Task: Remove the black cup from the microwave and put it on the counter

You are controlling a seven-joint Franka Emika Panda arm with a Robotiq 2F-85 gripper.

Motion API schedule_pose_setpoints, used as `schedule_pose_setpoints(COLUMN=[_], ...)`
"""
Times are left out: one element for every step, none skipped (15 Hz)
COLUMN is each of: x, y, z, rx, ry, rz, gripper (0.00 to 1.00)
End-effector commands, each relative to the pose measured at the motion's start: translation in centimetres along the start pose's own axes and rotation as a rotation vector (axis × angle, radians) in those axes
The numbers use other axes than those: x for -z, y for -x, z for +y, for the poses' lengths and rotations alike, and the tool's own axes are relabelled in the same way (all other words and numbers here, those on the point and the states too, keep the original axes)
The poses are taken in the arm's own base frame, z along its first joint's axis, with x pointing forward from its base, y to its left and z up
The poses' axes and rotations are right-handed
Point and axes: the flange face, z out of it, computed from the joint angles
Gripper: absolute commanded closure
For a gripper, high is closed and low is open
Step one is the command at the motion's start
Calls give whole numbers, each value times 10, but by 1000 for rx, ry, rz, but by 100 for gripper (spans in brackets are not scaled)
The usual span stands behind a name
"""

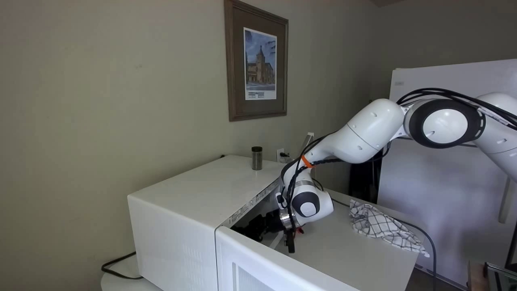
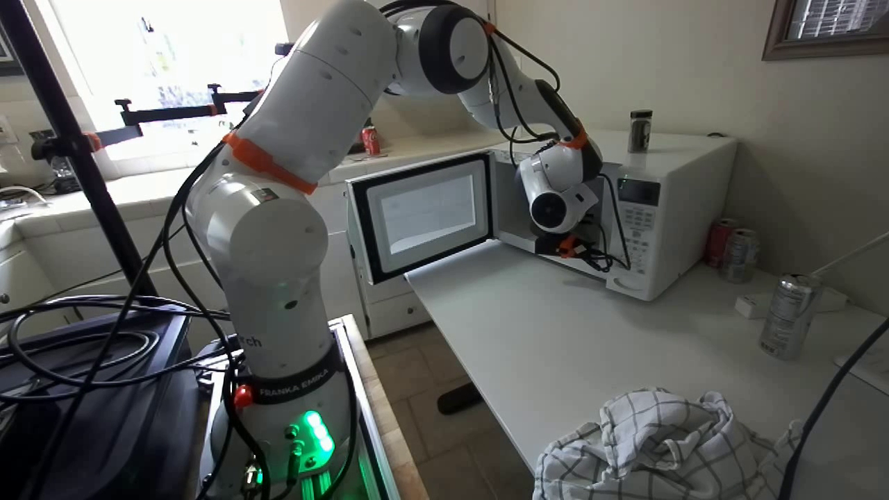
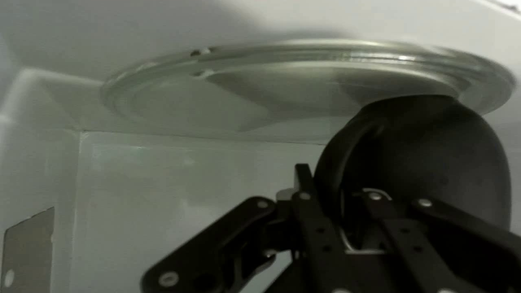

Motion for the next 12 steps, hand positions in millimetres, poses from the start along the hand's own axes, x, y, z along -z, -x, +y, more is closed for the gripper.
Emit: schedule_pose_setpoints(x=[8,9,10,11,11,13,14,15,16,17,18,18], y=[-1,-1,-1,0,1,3,5,6,8,9,11,12], z=[-3,-3,-3,-3,-3,-2,-1,0,2,2,2,3], rx=[-6,-16,-25,-35,-41,-50,-58,-65,-73,-80,-85,-90], ry=[-11,-17,-31,-42,-51,-56,-63,-68,-72,-81,-85,-90], rz=[36,50,72,92,114,131,154,169,185,200,213,224], gripper=[96,96,96,96,96,96,96,96,96,96,96,96])
